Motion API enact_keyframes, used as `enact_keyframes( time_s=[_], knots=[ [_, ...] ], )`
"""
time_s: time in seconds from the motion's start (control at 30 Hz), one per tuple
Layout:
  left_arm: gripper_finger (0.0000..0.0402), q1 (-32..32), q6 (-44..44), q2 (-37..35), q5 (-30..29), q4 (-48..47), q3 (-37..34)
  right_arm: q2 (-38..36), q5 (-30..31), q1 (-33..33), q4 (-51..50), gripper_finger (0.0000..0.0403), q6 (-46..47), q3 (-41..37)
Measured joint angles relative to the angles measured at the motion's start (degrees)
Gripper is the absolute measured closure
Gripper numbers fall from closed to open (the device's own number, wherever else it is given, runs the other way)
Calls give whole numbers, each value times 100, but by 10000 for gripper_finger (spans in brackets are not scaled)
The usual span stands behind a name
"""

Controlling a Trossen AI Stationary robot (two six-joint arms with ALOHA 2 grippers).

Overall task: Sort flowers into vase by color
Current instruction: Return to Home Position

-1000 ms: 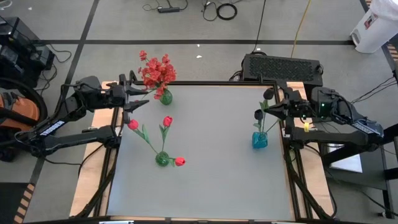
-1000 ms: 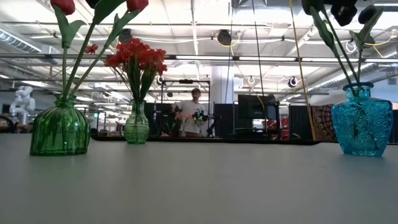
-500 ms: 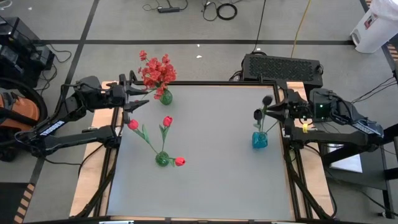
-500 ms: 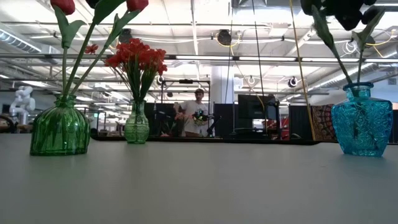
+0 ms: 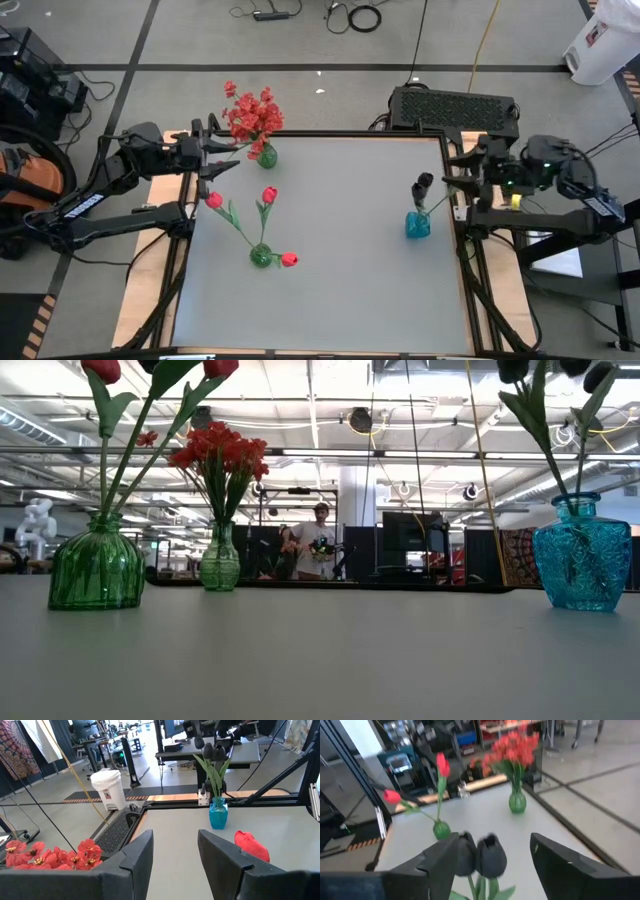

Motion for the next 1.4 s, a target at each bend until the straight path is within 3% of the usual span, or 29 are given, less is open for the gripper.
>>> enact_keyframes(
  time_s=[0.27, 0.5, 0.8, 1.0, 1.4],
  knots=[
    [238, -1, 0, -2, 0, -1, 0, 2, -4, 0, 237, 171, -210, 572],
    [238, 0, 0, -1, -1, 0, 0, 2, 275, 0, 59, 210, -483, 944],
    [238, 1, 0, 0, 0, 1, 0, 10, 1428, -1, -315, 316, -752, 1014],
    [238, 0, 0, -1, -1, 1, 0, 17, 1484, 0, -316, 395, -891, 1012],
    [238, 1, 0, -2, -1, 0, -1, -190, 1672, -2, -386, 402, -1356, 1008]
  ],
)
